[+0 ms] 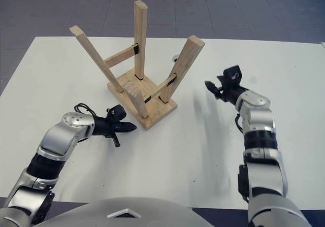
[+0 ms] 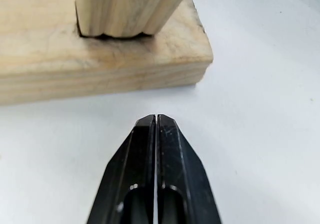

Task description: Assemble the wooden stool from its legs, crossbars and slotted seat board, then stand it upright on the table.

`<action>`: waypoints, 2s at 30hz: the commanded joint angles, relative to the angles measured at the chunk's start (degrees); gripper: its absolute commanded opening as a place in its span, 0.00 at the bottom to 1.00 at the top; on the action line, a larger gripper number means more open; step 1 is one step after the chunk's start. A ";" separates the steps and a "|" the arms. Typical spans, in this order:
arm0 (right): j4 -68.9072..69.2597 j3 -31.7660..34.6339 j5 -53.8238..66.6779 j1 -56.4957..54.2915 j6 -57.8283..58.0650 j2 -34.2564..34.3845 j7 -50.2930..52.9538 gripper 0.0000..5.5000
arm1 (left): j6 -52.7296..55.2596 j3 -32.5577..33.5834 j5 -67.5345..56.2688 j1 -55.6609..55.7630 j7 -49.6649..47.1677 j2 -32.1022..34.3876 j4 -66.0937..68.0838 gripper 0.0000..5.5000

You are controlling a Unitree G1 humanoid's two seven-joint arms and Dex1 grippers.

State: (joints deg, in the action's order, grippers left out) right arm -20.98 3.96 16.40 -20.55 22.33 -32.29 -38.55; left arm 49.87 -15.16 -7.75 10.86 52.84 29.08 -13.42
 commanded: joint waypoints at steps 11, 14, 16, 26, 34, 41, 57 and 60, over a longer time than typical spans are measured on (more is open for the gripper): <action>56.51 -10.20 30.58 14.47 32.05 -0.64 -0.55 0.50 | -13.19 16.95 6.28 8.16 -23.65 -0.06 17.77 0.02; 54.53 -12.66 25.86 12.27 29.40 0.65 1.73 0.50 | -18.29 14.54 8.12 11.17 -25.05 -0.99 23.65 0.02; 52.78 -14.26 21.47 11.25 27.56 0.66 3.70 0.50 | -19.56 13.79 8.05 12.11 -25.11 -1.70 25.25 0.02; 42.59 -21.29 9.66 8.39 19.07 8.28 6.92 0.50 | -20.47 13.03 7.93 10.83 -25.45 -3.36 25.04 0.02; 36.60 -23.08 3.15 7.35 15.56 15.47 12.11 0.36 | -19.87 12.92 7.98 9.60 -25.78 -4.00 23.20 0.02; 34.81 -21.03 1.30 10.14 9.09 8.07 3.00 0.22 | -20.33 14.10 7.71 8.75 -25.02 -2.32 23.75 0.02; -4.07 -12.30 1.69 -4.81 -16.19 -4.40 -34.32 0.21 | -28.74 14.13 -3.50 3.65 -1.02 6.26 19.09 0.02; -2.60 -12.82 1.71 -4.70 -17.86 -3.72 -36.37 0.21 | -31.30 12.68 -5.23 8.75 1.34 2.84 23.84 0.02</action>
State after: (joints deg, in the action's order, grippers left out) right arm -24.95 -8.53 18.65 -25.42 4.65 -36.31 -73.33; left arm 19.63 -1.51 -11.35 16.07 52.21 34.16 7.41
